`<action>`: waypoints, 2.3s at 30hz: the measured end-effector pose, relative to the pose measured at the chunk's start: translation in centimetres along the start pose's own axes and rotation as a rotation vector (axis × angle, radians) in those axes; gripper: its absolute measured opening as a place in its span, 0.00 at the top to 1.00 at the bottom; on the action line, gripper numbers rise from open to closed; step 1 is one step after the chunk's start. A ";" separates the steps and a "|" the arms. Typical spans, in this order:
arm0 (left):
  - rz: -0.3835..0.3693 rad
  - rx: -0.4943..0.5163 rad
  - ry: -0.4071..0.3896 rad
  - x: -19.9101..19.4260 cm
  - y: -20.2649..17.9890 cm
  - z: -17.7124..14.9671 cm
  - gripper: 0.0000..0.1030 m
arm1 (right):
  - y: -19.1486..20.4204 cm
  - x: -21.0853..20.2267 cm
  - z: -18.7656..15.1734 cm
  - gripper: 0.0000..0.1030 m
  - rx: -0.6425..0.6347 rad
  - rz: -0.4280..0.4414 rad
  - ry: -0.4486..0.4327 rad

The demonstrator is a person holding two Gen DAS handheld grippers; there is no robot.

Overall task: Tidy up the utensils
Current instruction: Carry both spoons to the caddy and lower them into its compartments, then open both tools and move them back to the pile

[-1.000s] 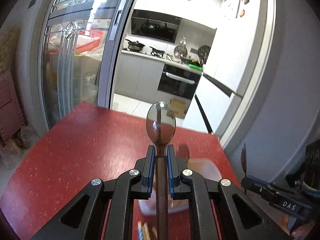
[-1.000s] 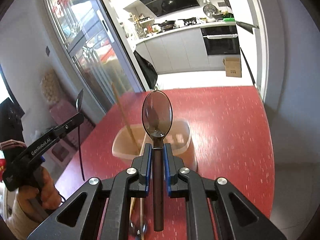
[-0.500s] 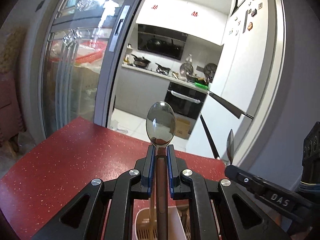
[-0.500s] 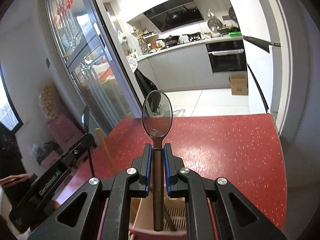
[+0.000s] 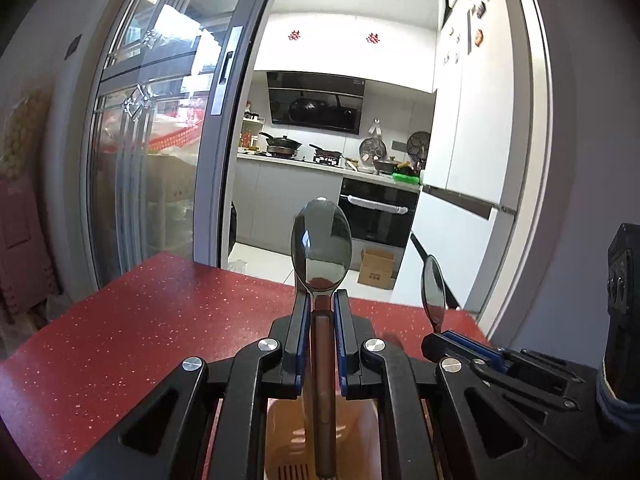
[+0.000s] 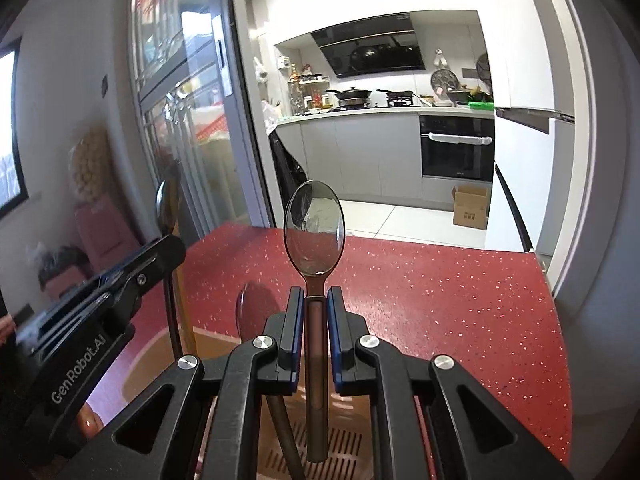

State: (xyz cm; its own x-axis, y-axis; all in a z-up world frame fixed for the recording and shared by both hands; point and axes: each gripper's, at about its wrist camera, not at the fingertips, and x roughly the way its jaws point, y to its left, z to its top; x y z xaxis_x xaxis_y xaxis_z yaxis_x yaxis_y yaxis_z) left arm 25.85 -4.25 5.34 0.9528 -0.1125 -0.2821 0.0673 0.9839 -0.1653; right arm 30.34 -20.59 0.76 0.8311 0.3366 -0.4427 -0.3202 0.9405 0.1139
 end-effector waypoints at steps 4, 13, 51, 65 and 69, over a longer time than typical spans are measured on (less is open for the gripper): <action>0.012 0.019 0.023 -0.5 0.0 -0.9 0.61 | 0.5 -0.6 -1.0 0.88 -0.041 0.004 0.011; 0.051 0.067 0.103 -0.7 0.2 -2.0 0.61 | 0.8 -1.3 -1.9 0.87 -0.066 0.008 0.030; 0.025 0.088 0.200 -5.7 2.2 -0.7 0.60 | 0.6 -8.5 -2.4 0.64 0.072 0.070 0.093; 0.083 0.116 0.452 -10.7 5.8 -8.3 0.00 | 2.4 -11.2 -10.8 0.42 0.110 0.036 0.382; 0.077 0.116 0.561 -11.3 6.2 -11.9 0.00 | 3.2 -11.9 -14.0 0.42 0.084 0.016 0.462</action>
State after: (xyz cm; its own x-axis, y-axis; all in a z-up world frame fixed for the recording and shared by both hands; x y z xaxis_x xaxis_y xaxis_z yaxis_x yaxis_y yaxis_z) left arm 11.98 1.50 -3.70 0.6558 -0.0648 -0.7521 0.0660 0.9974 -0.0284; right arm 13.02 -22.30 -6.07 0.5309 0.3132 -0.7874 -0.2776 0.9422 0.1875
